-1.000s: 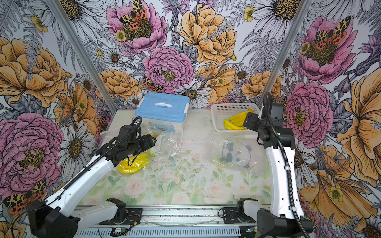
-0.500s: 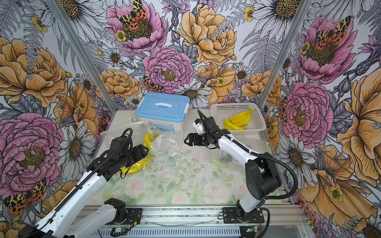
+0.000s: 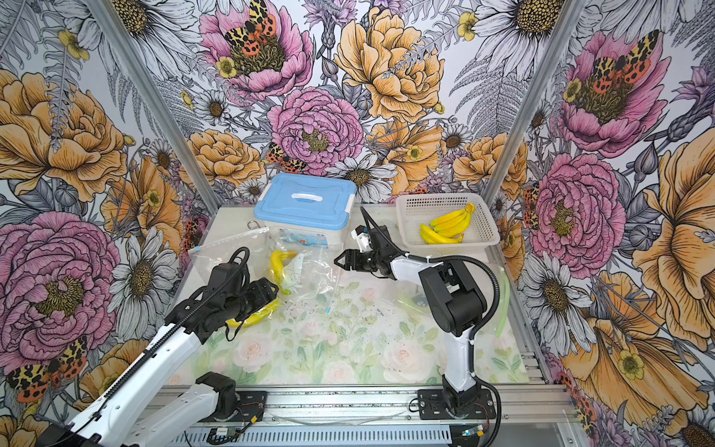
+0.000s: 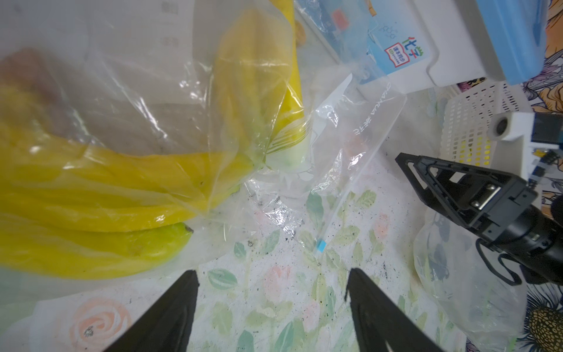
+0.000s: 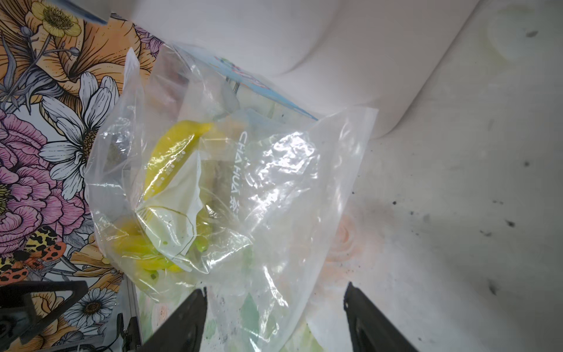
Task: Open the zip-top bag and take out the banana
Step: Pick up the zipper food storage bag at the center of the board.
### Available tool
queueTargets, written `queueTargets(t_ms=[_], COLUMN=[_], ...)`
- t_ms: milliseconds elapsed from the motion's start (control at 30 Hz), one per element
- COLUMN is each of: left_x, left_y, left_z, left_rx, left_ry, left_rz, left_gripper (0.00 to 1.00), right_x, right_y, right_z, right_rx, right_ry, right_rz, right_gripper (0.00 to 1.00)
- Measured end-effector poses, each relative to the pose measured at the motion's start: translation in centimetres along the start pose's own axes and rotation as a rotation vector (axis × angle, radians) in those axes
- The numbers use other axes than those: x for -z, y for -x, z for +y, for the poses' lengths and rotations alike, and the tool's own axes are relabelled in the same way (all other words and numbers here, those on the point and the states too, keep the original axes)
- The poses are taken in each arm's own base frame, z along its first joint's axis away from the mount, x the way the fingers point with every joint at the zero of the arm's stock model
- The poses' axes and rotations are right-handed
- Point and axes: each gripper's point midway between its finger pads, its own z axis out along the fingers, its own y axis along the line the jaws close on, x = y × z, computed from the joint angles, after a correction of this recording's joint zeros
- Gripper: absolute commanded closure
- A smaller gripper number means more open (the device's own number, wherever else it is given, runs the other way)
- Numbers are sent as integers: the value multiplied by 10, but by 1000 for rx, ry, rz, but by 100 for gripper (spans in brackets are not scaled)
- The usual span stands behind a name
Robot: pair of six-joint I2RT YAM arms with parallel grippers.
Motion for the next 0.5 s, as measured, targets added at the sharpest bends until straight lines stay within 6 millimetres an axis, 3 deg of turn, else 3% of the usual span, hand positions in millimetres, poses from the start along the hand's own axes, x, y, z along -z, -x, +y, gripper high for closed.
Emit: queueTargets(t_ms=[500], left_x=[7], left_y=[0], left_z=[14], left_rx=[32], left_ry=[29], left_rz=[9], left_gripper=[21], right_x=[-42], right_y=[13], right_z=[-13], right_rx=[-30], right_ry=[72], right_rz=[-13], right_gripper=[30])
